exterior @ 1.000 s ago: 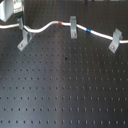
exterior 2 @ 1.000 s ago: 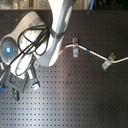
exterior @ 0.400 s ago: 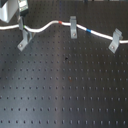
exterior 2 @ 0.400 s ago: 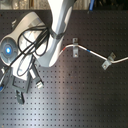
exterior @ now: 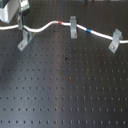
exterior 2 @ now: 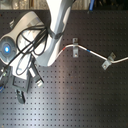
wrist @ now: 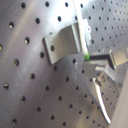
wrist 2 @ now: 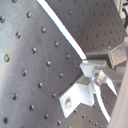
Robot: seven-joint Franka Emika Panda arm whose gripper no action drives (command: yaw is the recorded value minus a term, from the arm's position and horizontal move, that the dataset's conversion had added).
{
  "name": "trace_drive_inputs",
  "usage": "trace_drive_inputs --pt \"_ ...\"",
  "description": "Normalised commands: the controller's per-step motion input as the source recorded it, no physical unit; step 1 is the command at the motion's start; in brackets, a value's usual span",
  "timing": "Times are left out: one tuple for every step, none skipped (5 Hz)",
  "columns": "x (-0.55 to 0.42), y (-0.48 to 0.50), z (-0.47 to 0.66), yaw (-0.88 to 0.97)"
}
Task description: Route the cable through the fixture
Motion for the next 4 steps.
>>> trace_drive_inputs --pt "-0.033 0.189 0.23 -0.04" --pt "-0.016 0.16 0.27 -0.03" --pt "-0.165 0.159 0.33 0.0" --pt "-0.32 0.122 0.4 0.0"
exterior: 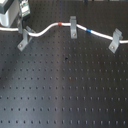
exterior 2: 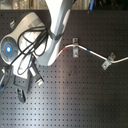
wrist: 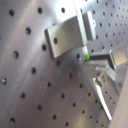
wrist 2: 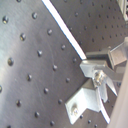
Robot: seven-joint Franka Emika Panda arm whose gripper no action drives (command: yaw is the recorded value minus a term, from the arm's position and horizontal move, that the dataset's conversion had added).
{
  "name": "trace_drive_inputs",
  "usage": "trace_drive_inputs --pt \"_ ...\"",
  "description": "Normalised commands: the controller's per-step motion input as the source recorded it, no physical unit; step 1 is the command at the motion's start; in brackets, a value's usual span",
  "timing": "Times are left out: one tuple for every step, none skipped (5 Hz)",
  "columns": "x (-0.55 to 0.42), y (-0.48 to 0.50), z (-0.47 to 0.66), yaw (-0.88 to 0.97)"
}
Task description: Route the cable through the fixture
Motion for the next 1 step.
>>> trace_drive_inputs --pt "-0.461 0.001 0.15 0.02"
